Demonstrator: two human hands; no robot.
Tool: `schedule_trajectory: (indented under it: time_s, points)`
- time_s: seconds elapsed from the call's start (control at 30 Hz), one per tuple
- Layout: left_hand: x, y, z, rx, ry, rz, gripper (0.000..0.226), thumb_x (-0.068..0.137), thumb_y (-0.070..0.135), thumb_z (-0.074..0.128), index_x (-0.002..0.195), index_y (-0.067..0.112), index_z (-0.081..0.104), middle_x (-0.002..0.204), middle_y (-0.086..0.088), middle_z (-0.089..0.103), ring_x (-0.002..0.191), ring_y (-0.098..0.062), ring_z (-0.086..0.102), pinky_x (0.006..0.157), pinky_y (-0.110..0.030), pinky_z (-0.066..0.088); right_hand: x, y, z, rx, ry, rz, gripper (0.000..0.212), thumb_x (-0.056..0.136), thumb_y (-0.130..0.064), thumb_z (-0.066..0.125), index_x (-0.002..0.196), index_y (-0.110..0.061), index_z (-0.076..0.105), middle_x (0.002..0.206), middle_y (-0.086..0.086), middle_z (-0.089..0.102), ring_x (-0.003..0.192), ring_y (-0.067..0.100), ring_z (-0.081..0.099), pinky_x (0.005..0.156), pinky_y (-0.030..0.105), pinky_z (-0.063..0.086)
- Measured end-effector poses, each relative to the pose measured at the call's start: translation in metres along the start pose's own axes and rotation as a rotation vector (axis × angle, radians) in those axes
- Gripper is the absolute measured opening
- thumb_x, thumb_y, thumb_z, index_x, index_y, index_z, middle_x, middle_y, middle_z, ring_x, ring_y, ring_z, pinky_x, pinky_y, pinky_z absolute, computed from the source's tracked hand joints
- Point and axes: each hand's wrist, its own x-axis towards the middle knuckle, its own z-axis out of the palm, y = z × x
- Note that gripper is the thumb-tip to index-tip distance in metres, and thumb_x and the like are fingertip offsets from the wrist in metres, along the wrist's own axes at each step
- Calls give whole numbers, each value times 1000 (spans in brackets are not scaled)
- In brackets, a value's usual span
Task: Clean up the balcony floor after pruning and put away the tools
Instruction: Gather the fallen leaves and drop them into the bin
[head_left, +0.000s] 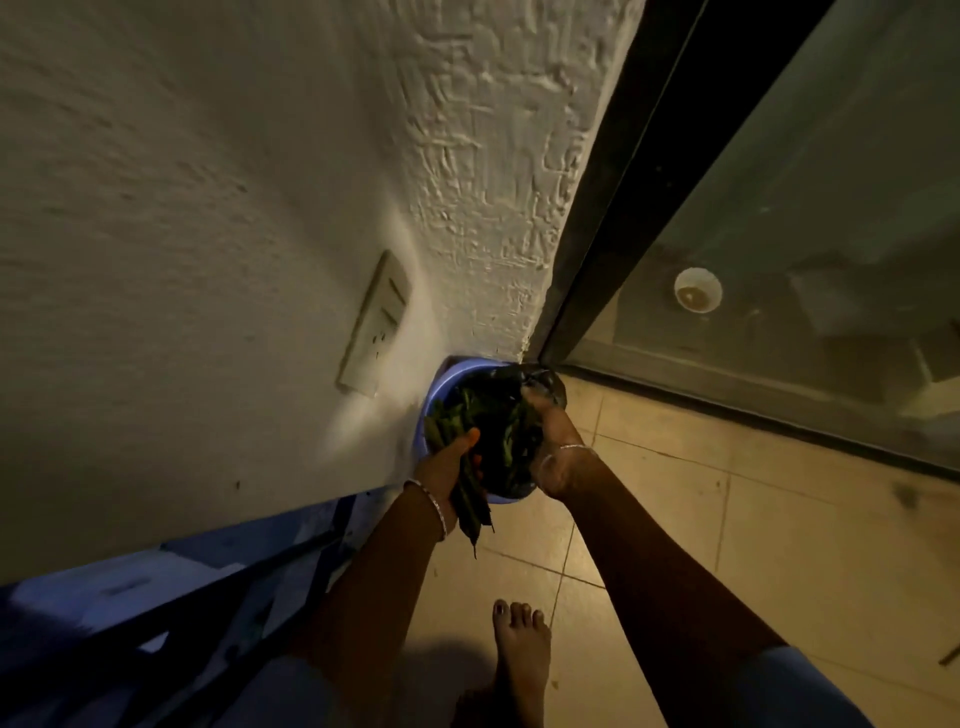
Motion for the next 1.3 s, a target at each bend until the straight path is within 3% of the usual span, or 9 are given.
schedule_trajectory:
  time_s: [0.07,0.17,0.37,0.5,0.57,0.73,0.83,1.0,1.3]
  points:
    - [20,5,-1,40,-7,20,62,71,33,82,128,16,62,119,-16,68,110,-33,64,95,-52,51,9,-1,-4,15,-46,16,55,78,-47,74,123,-16,67,117,14,69,112,31,62,95,43,49]
    - [35,12,3,18,-62,-20,71,69,42,82,132,21,58,129,-14,63,119,-36,59,98,-52,48,17,0,-25,53,-39,-28,41,91,-38,62,122,-13,66,106,10,71,100,25,63,76,36,51]
    - [22,10,12,-47,22,-17,58,90,48,59,140,19,50,135,-11,57,116,-29,57,87,-39,51,17,19,-93,73,105,-12,42,93,-43,56,124,-16,64,127,8,62,119,27,54,109,44,39]
    - [-11,-1,18,-51,47,23,39,104,34,37,134,14,51,147,-18,44,127,-31,49,106,-40,39,-4,30,-123,216,110,10,40,95,-41,55,124,-15,64,125,9,66,122,28,56,109,47,40]
    - [-34,-9,18,-35,68,31,42,104,28,36,141,9,47,139,-29,47,127,-42,46,109,-44,34,-23,37,-130,260,101,18,37,96,-38,55,122,-14,65,124,9,67,121,28,58,104,44,44]
    - [-108,-31,20,-107,166,56,39,102,28,45,134,7,52,109,-10,64,92,-20,63,74,-31,50,-100,50,-127,290,117,-13,21,96,-28,56,107,-15,69,120,7,68,104,23,64,90,37,49]
    - [-167,-37,35,-167,118,58,31,101,25,46,122,5,57,122,-16,62,96,-22,65,77,-33,52,-162,50,-123,271,105,-108,21,95,-23,56,110,-15,70,110,5,69,94,21,65,80,32,51]
    - [-279,-47,63,-68,26,80,18,95,23,55,98,9,66,96,-10,66,89,-23,64,75,-35,52,-280,54,-119,258,83,-254,24,96,-22,54,114,-14,68,95,2,70,85,18,64,77,31,49]
    - [-436,-62,106,210,-174,199,15,97,18,53,94,9,66,85,-8,64,81,-21,61,75,-35,53,-471,69,-158,368,133,-583,24,96,-21,55,112,-11,70,93,6,71,81,20,66,76,34,51]
